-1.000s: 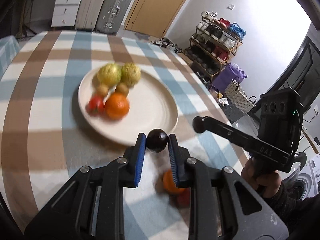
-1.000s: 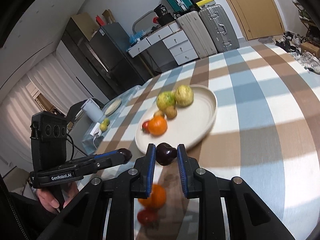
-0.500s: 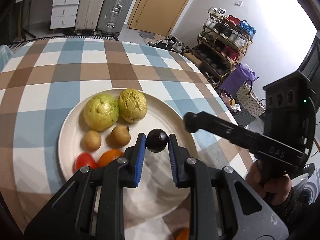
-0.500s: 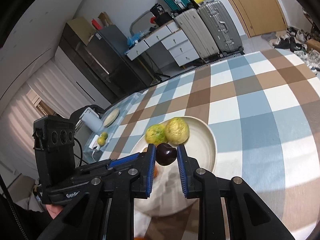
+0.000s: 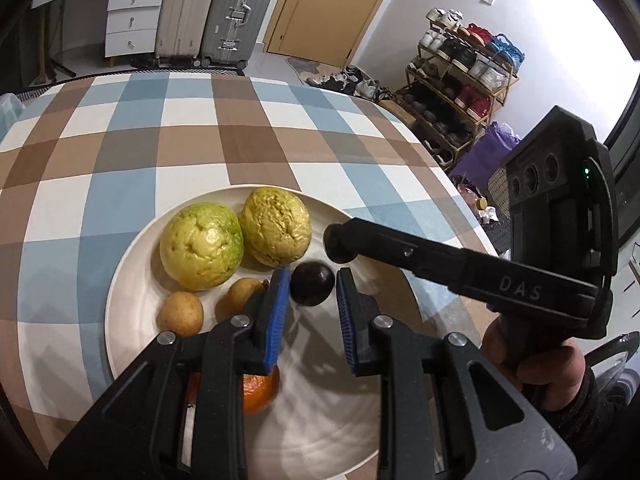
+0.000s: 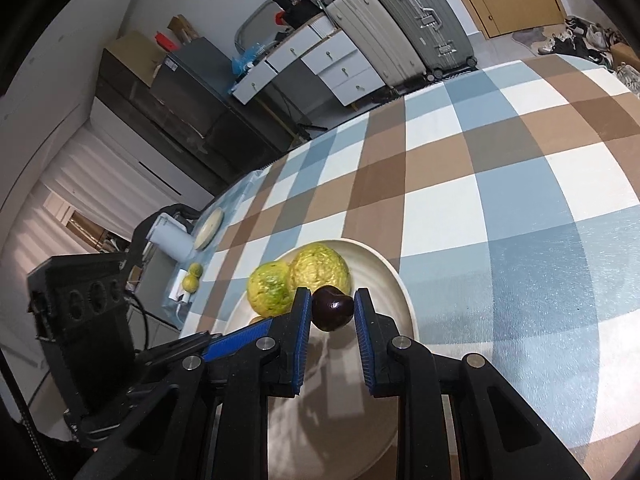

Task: Organize fruits
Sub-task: 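Carry both plums onto the cream plate and open both grippers, then withdraw both grippers back toward the loose orange and tomato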

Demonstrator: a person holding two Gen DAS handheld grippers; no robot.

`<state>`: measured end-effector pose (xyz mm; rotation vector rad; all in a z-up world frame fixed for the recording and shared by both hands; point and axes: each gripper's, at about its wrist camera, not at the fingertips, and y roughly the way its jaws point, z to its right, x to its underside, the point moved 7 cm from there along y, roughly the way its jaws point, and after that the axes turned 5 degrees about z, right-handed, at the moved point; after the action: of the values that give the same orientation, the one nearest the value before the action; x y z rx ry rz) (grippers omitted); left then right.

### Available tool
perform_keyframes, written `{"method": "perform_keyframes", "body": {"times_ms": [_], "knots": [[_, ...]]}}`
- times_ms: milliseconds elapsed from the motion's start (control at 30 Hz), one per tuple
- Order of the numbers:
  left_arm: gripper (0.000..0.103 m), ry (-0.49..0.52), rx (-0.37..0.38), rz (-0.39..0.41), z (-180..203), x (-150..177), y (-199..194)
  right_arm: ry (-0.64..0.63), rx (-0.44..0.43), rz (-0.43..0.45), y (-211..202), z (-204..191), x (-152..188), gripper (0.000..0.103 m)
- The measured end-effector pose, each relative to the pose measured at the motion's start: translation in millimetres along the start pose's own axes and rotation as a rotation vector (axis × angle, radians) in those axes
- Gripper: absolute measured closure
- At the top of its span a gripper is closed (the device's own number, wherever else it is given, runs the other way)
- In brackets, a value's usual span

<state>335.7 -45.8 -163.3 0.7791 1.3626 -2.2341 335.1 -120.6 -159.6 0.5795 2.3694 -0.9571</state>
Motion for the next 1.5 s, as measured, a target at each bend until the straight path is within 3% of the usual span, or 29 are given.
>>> {"method": "perform_keyframes", "body": {"times_ms": [100, 200, 333, 533, 700, 900, 1067, 1500], "knots": [[0.082, -0.01, -0.01, 0.009, -4, -2, -4, 0.014, -0.001, -0.007, 4, 1, 0, 0.08], [0.07, -0.016, -0.005, 0.024, -2, -3, -13, 0.026, -0.011, -0.003, 3, 0, 0, 0.075], [0.055, -0.011, 0.0, 0.067, 3, -3, -33, 0.035, -0.034, 0.052, -18, -4, -4, 0.052], [0.044, 0.001, -0.022, 0.102, 11, 6, -67, 0.024, -0.022, 0.114, -55, -14, -2, 0.05], [0.025, 0.024, -0.068, 0.139, 20, 18, -99, 0.012, -0.016, 0.163, -90, -25, 12, 0.026], [0.019, 0.049, -0.099, 0.169, 34, 31, -131, -0.035, -0.004, 0.22, -126, -44, 29, 0.002], [0.001, 0.051, -0.115, 0.194, 42, 42, -153, -0.078, 0.01, 0.244, -149, -60, 45, 0.0], [0.001, 0.063, -0.157, 0.216, 49, 89, -189, -0.169, 0.034, 0.221, -166, -82, 101, 0.0]]}}
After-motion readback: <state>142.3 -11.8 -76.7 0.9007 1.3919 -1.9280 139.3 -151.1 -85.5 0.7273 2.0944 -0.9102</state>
